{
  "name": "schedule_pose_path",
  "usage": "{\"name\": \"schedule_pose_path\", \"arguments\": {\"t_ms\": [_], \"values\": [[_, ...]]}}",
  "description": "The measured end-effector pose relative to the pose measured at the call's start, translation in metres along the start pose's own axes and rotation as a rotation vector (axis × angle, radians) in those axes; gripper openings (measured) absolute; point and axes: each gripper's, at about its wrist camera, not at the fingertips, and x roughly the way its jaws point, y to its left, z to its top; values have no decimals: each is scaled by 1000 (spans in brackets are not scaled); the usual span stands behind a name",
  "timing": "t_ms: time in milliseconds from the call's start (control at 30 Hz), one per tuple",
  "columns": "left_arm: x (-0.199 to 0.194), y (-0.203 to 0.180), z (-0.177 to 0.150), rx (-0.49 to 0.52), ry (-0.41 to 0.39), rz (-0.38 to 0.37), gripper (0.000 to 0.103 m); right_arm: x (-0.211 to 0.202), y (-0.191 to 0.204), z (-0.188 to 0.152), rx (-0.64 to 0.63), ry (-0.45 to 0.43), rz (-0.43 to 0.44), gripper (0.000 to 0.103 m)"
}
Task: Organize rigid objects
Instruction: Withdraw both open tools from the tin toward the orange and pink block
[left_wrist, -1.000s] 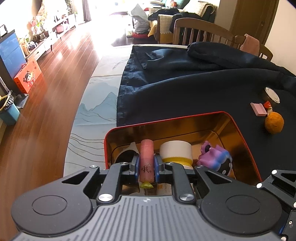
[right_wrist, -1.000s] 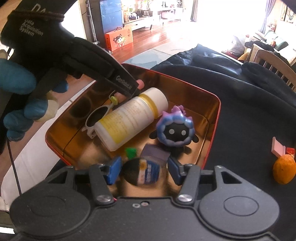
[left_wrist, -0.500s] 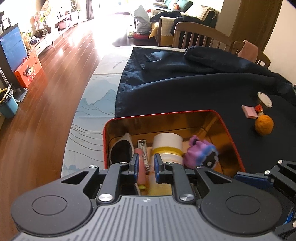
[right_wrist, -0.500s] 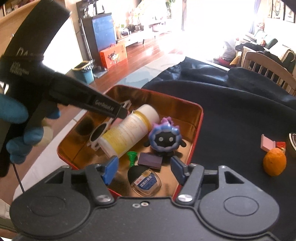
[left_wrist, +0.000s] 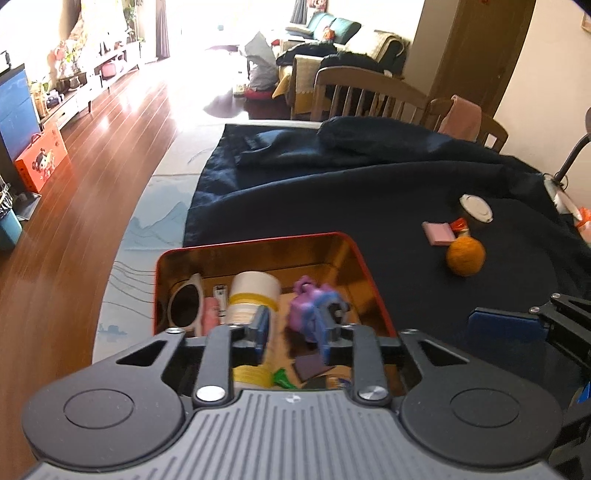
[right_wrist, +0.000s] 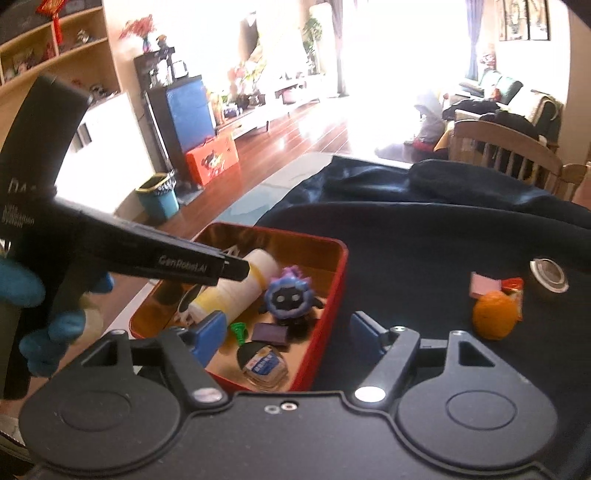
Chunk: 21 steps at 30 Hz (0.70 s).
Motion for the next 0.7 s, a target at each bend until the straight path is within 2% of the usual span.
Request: {"name": "schedule_pose_path", "arguments": {"t_ms": [333,400,467,500,700], "values": [[-10,-45,-2,18,-29,-13,30,-41,-45,-8,55,-64,-31,89],[-11,-55,-2,19,-34,-16,38,-48,-55,-9,63,-74,-40,91],[-12,-65,-3,15,-50,-18,69,-54,-65,-10,69,-82,-50,93],[-14,-70,-3,14,-69,-14,75,-57,-70,-11,69,-87,-56,93],[-10,-100,3,17,-84,-24,76,-79,-100,-10,51,-121,-99,102]]}}
